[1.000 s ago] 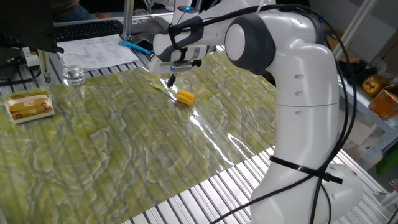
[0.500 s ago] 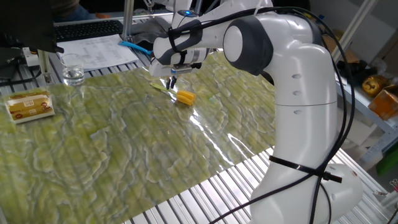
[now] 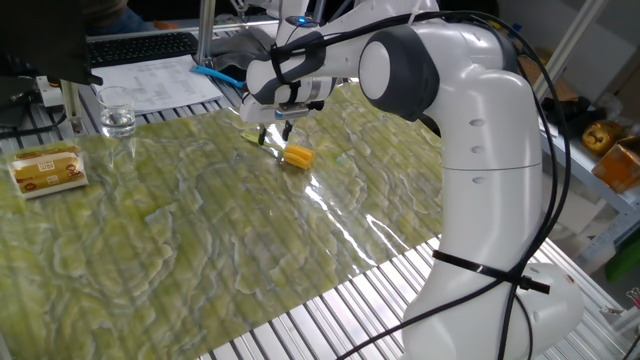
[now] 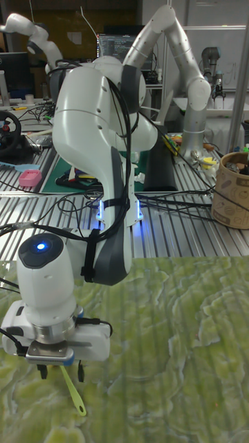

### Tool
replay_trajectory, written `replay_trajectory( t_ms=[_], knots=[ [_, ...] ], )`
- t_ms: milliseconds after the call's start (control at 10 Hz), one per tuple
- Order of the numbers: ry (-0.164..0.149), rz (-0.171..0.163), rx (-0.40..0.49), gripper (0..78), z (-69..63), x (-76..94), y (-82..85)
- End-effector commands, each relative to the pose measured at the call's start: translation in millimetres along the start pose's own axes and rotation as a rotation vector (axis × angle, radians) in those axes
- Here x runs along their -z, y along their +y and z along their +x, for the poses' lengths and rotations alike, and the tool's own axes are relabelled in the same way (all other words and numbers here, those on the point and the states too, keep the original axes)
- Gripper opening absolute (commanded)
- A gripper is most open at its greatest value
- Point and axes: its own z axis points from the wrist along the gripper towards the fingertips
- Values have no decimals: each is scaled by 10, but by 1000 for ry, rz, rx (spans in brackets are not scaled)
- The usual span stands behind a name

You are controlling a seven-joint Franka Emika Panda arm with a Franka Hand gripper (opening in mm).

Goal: Scrub the table with a brush

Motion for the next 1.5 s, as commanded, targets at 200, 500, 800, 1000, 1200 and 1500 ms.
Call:
replay_trajectory(
  t_ms=[200, 500, 800, 1000, 1200, 1500],
  knots=[
    [-4, -1, 10, 774, -8, -4, -16],
    [-4, -1, 10, 774, -8, -4, -16],
    [11, -19, -1, 774, -37, -296, 90],
    [11, -21, -1, 774, -38, -309, 94],
    [37, -25, 7, 774, -31, -296, 96],
    [34, -3, -13, 774, -20, -262, 87]
  ],
)
